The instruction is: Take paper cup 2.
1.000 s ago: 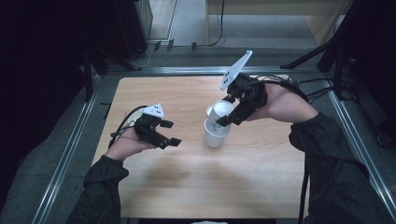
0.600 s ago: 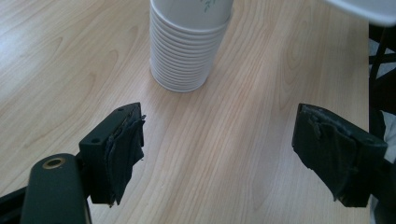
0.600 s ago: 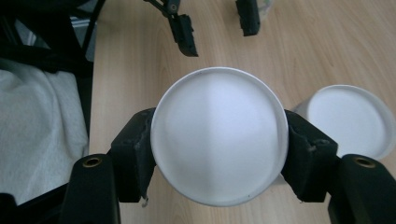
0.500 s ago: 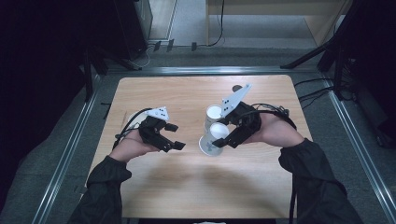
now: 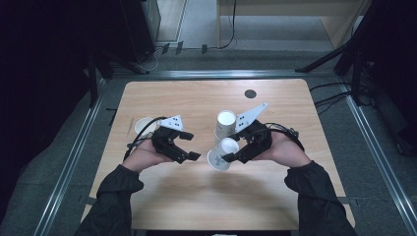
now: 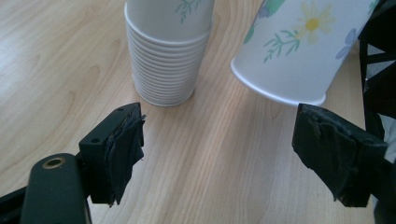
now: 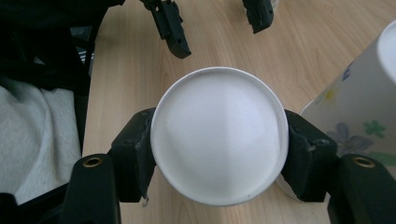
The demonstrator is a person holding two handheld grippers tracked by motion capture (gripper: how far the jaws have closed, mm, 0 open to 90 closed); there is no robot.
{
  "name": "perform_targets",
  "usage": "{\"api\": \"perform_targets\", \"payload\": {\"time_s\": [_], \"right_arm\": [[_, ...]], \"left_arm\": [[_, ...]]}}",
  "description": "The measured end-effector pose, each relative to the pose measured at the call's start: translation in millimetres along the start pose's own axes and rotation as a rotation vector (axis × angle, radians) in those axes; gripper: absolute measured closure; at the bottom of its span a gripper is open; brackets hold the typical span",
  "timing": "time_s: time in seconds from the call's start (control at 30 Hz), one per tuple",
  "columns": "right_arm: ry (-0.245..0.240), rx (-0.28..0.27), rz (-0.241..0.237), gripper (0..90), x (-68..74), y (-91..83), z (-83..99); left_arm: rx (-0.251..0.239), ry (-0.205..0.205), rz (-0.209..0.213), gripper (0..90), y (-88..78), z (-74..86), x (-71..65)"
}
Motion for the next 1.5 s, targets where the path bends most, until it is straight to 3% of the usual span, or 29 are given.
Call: {"api": "perform_targets", "payload": {"time_s": [0.1,0.4,0.5,0.67,0.97,1.13,1.5], "right_arm": [[-0.014,-0.019,0.001,35.3,-0.9,2.8,4.7],[0.019,-0.029,-0.008,35.3,-4.2,9.9,16.6],[0.026,-0.065,-0.017,35.3,-5.8,9.8,17.6],[0.052,-0.058,-0.017,35.3,-8.4,15.0,21.1],[0.051,-0.061,-0.038,35.4,-4.5,21.7,16.4],[0.048,-0.062,-0.049,35.5,-2.0,24.3,12.9],[0.061,-0.084,-0.07,35.8,-0.3,24.7,7.8]], "left_arm": [[0.014,0.004,0.015,16.8,4.8,0.6,-3.6],[-0.009,0.043,0.063,16.8,13.8,-5.1,-17.6],[-0.018,0.048,0.081,16.8,17.7,-6.6,-20.8],[-0.026,0.051,0.116,17.8,28.3,-6.9,-28.3],[-0.02,0.068,0.159,18.9,37.6,-3.5,-34.1],[0.003,0.093,0.164,18.2,44.6,0.1,-36.7],[-0.028,0.13,0.17,22.5,45.6,-1.6,-40.6]]}}
Point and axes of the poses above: each handheld gripper's, and its own axes: y roughly forward along the jaws, z roughly out of its underside, x roughly to its left, the point moved 8 cm from there along y, roughly forward along the jaws, and after that the axes turned 4 degrees about -z, right-handed, at the moved point
